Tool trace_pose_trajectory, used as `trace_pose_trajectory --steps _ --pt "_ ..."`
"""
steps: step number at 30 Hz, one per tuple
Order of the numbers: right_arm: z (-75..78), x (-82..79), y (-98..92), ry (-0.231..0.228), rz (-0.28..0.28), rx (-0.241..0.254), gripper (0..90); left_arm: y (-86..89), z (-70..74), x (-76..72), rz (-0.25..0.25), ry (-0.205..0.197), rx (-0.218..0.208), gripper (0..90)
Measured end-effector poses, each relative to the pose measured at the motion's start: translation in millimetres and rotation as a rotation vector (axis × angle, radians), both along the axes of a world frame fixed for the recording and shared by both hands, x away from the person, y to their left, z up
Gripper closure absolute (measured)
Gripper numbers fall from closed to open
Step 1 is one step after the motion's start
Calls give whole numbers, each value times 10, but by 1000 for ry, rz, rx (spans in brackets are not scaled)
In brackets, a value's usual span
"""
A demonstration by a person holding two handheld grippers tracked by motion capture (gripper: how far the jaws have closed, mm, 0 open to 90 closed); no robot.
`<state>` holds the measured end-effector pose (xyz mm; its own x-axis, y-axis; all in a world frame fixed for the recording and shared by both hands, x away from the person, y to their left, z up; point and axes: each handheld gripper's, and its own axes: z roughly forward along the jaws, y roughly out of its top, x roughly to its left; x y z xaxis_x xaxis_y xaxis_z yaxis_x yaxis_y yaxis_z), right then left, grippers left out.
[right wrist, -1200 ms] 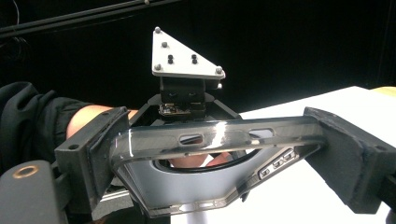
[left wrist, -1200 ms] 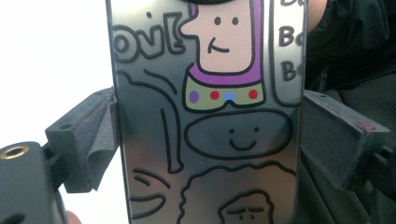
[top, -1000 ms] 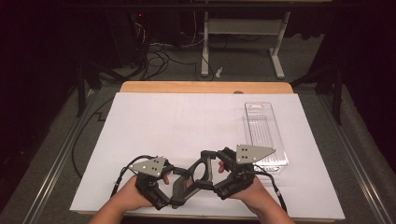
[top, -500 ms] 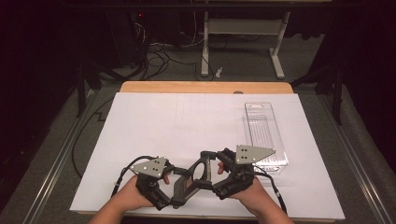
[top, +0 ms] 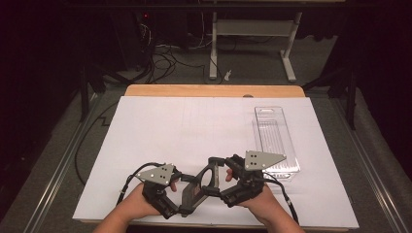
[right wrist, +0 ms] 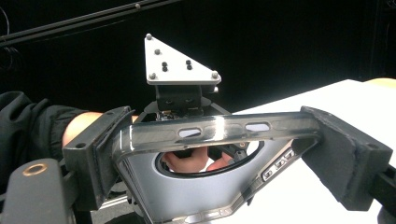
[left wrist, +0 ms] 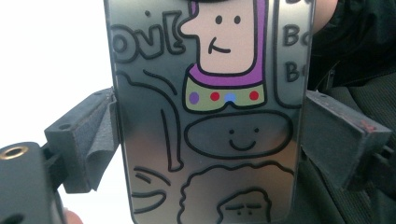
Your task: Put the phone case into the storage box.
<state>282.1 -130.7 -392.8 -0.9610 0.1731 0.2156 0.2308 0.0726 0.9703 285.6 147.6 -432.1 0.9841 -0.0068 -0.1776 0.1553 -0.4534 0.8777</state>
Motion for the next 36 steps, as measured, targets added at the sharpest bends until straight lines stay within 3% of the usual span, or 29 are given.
trace_pose_trajectory --steps 11,15,18,27,36 --pt "3 3 -9 3 -7 -1 139 -1 1 1 18 20 -2 117" --pt "7 0 -11 -1 -9 -2 139 -3 3 -1 29 25 -4 68" --pt "13 -6 -16 -5 -12 -4 139 -8 3 -9 54 20 -1 5" --pt "42 -4 -57 -20 -41 1 139 90 44 -7 127 -17 -37 0" --pt "67 4 -128 -42 -100 -8 138 273 39 44 254 -50 -56 0"
